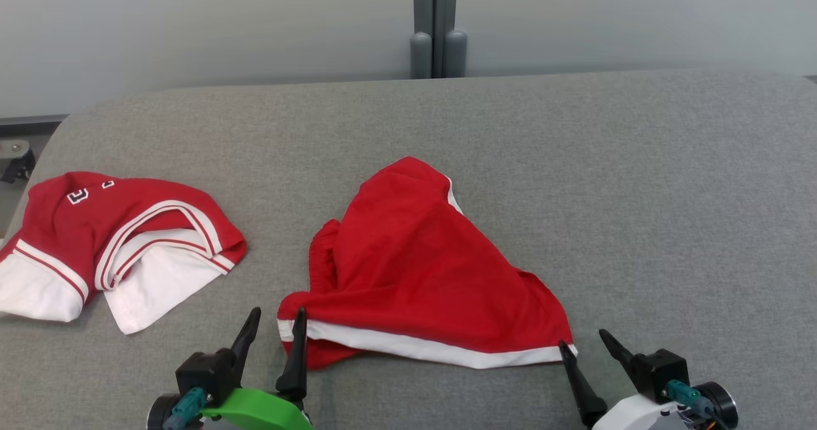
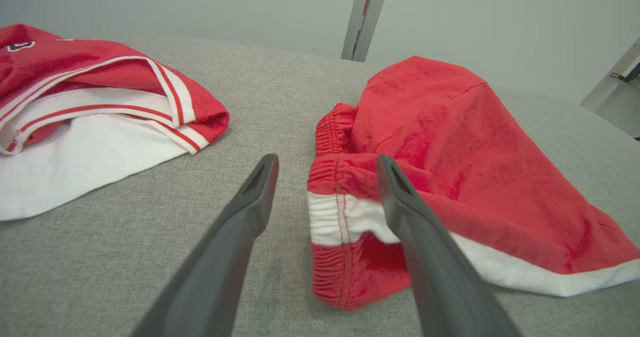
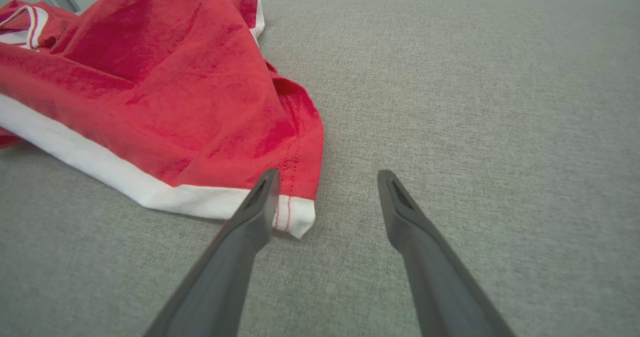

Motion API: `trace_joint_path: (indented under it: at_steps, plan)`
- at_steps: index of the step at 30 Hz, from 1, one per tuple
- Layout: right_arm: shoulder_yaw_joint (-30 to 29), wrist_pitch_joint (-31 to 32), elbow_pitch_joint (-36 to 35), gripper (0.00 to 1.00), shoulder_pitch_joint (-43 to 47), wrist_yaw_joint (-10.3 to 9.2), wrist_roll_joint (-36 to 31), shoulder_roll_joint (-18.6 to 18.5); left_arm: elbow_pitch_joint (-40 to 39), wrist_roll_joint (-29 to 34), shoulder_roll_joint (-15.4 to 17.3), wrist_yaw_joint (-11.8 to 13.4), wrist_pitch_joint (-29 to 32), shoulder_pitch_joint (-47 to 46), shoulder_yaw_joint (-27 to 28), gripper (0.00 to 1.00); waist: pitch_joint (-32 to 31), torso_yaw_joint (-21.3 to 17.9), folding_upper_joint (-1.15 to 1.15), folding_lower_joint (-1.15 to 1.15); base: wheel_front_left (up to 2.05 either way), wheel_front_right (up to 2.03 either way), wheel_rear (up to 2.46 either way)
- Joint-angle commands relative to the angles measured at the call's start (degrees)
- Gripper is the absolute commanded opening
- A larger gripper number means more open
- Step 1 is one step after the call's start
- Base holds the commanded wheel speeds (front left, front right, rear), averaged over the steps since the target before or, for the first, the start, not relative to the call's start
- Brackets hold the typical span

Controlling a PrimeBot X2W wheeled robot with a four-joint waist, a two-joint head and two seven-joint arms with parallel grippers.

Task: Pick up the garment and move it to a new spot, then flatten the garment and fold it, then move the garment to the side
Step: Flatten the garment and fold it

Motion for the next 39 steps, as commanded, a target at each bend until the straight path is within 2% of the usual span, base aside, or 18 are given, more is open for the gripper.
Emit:
trace_joint_path:
  at_steps: [1, 9, 10, 11, 12, 13, 14, 25, 33, 39]
  plan:
    - [0.41, -0.01, 0.64, 1.00, -0.08, -0.06, 0.84, -0.11, -0.22, 0.53, -0.08, -0.17, -0.04, 0.72, 0.00, 1.00, 0.26, 0.17, 0.00, 0.00, 0.00, 0.00, 0.00]
    - [2.31, 0.00, 5.06, 1.00, -2.18, -0.06, 3.11, -0.04, 0.03, 0.55, -0.18, -0.17, -0.04, -0.86, -0.73, 1.00, 1.62, 1.52, 0.00, 0.00, 0.00, 0.00, 0.00]
    - [2.65, -0.01, 5.48, 0.93, -2.34, -0.06, 3.23, -0.04, 0.06, 0.42, -0.17, -0.17, -0.05, -0.96, -0.80, 1.00, 1.69, 1.63, 0.00, 0.00, 0.00, 0.00, 0.00]
    - [3.10, 0.00, 6.14, 0.70, -2.39, -0.06, 3.41, -0.03, 0.09, 0.31, -0.15, -0.17, -0.05, -1.09, -0.90, 1.00, 1.78, 1.78, 0.00, 0.00, 0.00, 0.00, 0.00]
    - [3.49, 0.00, 6.76, 0.70, -2.50, -0.06, 3.72, -0.03, 0.10, 0.20, -0.11, -0.17, -0.04, -1.18, -1.02, 1.00, 1.90, 1.94, 0.00, 0.00, 0.00, 0.00, 0.00]
    - [3.63, 0.01, 7.07, 0.27, -2.68, -0.06, 3.84, -0.04, 0.13, 0.08, -0.08, -0.17, -0.04, -1.19, -1.10, 1.00, 1.98, 2.03, 0.00, 0.00, 0.00, 0.00, 0.00]
    - [3.66, 0.01, 7.24, 0.00, -2.85, -0.05, 3.92, -0.02, 0.19, -0.16, 0.02, -0.17, -0.04, -1.15, -1.29, 1.00, 2.01, 2.14, 0.00, 0.00, 0.00, 0.00, 0.00]
    - [1.12, 0.00, 4.35, 0.00, -3.19, -0.05, 2.76, -0.06, 0.72, -4.53, 1.95, -0.17, -0.04, -0.97, -5.99, 1.00, 1.70, 2.54, 0.00, 0.00, 0.00, 0.00, 0.00]
    - [0.66, -0.01, 3.83, 0.00, -3.11, -0.05, 2.57, -0.05, 1.65, -10.36, 3.34, -0.17, -0.05, -1.63, -9.69, 1.00, 1.50, 2.37, 0.00, 0.00, 0.00, 0.00, 0.00]
    - [-2.37, 0.00, 3.19, 0.00, -3.59, -0.06, 1.47, -0.04, 1.70, -13.58, 4.76, -0.17, -0.04, -2.40, -11.80, 1.00, 1.66, 2.18, 0.00, 0.00, 0.00, 0.00, 0.00]
